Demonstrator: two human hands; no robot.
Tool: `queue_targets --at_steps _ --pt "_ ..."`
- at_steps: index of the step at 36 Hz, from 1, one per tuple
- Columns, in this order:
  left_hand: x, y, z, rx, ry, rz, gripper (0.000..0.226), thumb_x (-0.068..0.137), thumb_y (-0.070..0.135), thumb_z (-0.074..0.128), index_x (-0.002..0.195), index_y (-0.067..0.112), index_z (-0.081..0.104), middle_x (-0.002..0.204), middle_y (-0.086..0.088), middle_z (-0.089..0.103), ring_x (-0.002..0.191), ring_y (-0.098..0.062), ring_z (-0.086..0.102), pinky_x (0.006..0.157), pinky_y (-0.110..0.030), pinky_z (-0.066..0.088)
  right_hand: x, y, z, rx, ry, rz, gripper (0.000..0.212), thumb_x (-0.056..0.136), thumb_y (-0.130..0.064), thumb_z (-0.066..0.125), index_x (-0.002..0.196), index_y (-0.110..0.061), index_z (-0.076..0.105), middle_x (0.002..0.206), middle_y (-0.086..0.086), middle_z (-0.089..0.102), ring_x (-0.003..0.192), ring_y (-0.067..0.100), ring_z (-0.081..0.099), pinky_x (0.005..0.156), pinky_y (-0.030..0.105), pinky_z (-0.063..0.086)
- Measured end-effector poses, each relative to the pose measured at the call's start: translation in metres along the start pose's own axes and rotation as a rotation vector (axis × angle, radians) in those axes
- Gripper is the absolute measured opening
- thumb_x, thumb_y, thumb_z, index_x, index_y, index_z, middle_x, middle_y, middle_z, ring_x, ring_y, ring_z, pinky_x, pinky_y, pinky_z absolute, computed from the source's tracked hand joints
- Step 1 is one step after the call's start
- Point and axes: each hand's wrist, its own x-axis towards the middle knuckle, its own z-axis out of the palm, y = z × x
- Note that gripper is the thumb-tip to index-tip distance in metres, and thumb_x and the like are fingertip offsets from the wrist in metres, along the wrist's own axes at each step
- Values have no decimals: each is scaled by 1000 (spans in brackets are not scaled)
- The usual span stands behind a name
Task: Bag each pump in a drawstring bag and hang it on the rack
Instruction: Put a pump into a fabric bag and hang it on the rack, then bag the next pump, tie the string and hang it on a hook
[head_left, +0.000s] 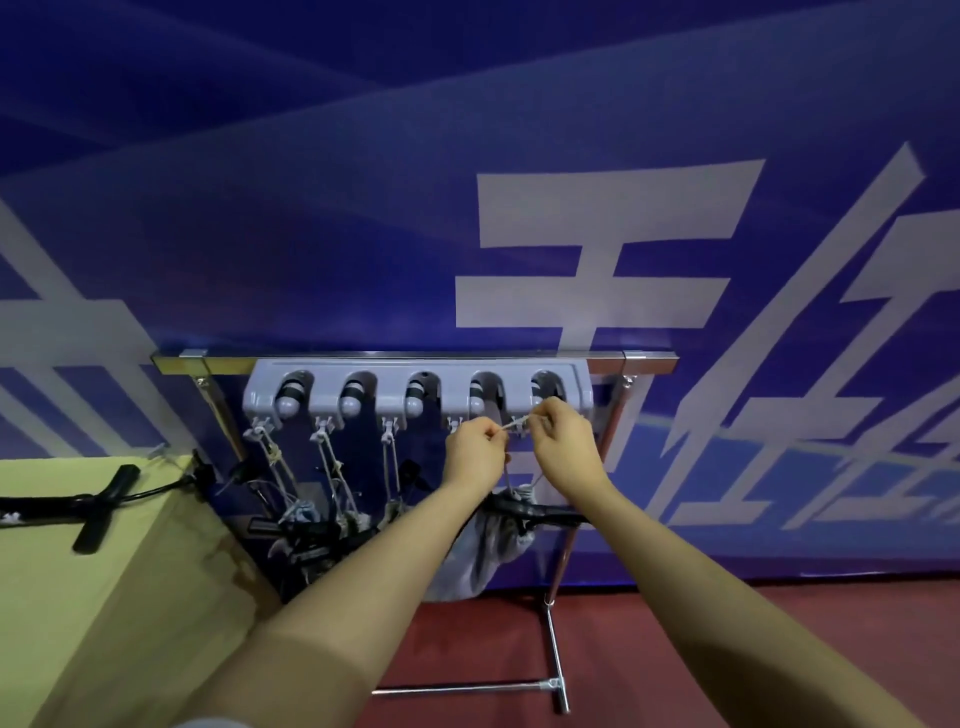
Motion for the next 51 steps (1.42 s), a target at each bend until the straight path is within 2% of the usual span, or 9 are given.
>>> queue_targets --at_steps 3,8,14,19,24,27,34,42,51 --pt "8 -4 5 18 -15 -26 22 93 8 49 74 9 60 74 -6 60 65 -14 53 62 -23 38 6 6 7 -36 -8 25 15 95 -8 43 86 -5 55 75 12 58 62 21 46 59 40 42" --pt "14 -15 13 90 -64 -38 22 88 0 46 75 9 61 79 -14 63 74 -24 54 67 -32 45 6 18 17 -172 -81 92 19 95 -7 40 79 -10 51 67 2 48 62 23 44 57 36 37" --pt "6 -19 8 167 -144 42 29 94 6 38 118 9 55 95 -18 62 71 -25 53 61 -31 44 -2 15 22 -192 -12 112 11 96 -14 42 91 -13 52 89 5 57 76 24 52 60 33 37" --pt "-7 -26 -7 174 -107 40 21 94 14 43 105 13 60 102 -14 65 85 -28 62 79 -38 53 -19 13 29 -165 -22 141 13 95 -17 44 103 -11 53 98 6 58 79 27 56 60 34 40" --pt "-22 -38 -29 147 -95 21 20 93 11 45 98 5 63 112 -13 66 99 -30 62 82 -37 52 -36 1 38 -135 -63 124 12 95 -16 46 101 -11 55 94 7 59 80 27 58 70 45 51" --pt "-33 -50 -53 123 -81 8 18 93 13 46 96 9 63 96 -13 69 88 -30 65 82 -40 54 -48 -13 50 -129 -121 85 13 95 -16 46 100 -9 55 93 8 60 82 29 57 71 46 50" --pt "-59 -92 -130 89 8 -27 19 96 15 46 98 10 64 95 -9 69 87 -26 65 78 -37 53 -67 -70 97 -131 -208 -21 8 95 -15 47 94 -13 54 82 5 58 75 30 59 68 43 50" --pt "-84 -165 -230 46 141 -98 24 91 13 51 71 26 56 88 -13 71 83 -32 67 78 -43 56 -98 -144 187 -109 -341 -108 12 96 -16 45 90 -16 55 73 -1 55 71 27 57 67 43 50" --pt "-121 -268 -350 -4 224 -217 16 90 11 50 80 11 63 90 -20 70 85 -36 67 79 -43 54 -143 -232 316 -70 -426 -149 12 90 -13 49 82 -14 58 72 0 58 75 24 59 69 38 49"
